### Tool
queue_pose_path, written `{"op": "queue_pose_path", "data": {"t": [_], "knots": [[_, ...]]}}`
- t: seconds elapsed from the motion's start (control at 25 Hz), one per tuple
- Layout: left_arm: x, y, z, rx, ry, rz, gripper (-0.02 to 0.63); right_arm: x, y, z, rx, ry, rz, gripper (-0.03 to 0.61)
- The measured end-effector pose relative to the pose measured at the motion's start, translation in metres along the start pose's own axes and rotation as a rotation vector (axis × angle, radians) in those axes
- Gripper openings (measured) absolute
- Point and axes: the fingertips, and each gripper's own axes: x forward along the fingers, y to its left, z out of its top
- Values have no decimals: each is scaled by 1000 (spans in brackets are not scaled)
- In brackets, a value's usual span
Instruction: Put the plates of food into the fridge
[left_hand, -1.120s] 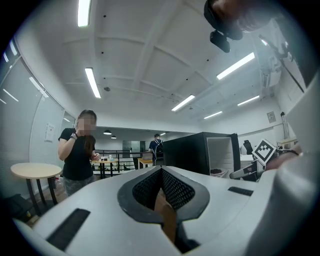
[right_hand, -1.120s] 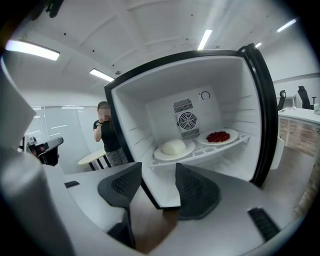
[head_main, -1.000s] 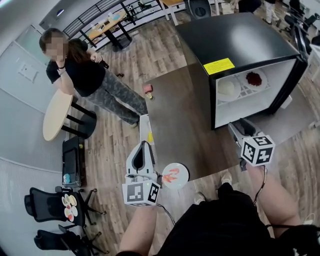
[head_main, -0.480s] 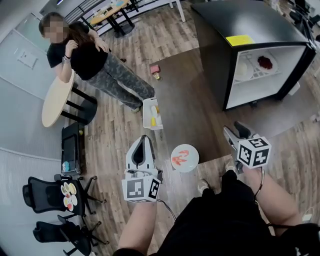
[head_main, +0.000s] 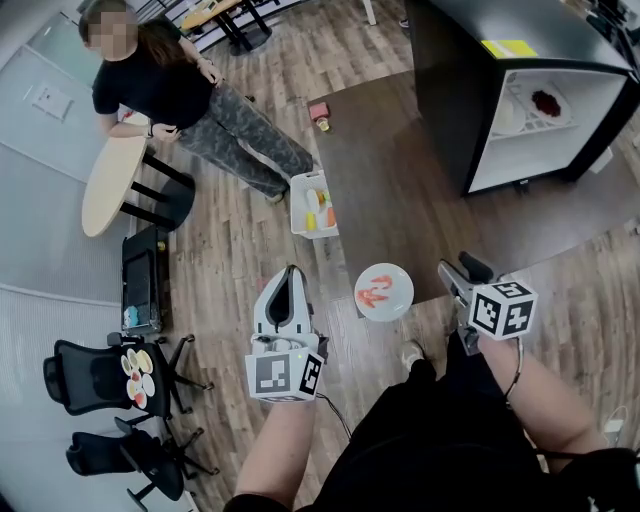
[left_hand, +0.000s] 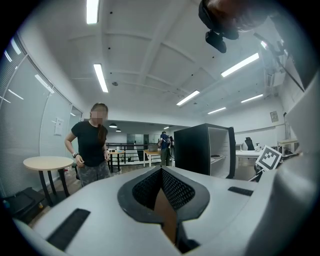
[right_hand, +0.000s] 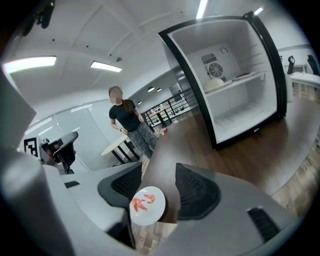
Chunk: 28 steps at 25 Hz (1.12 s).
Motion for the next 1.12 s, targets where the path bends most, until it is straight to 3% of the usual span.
{"op": "queue_pose_path", "data": {"t": [0.52, 0.92, 1.12], "knots": [[-12, 5, -44, -14, 61, 11, 5, 25, 11, -126, 152, 223, 6, 224], [-17, 13, -69, -1, 108, 38, 3, 41, 8, -176, 367, 302, 18, 224], [-23, 15, -73, 52, 125, 43, 3, 53, 10, -193, 403, 328, 33, 224]]}}
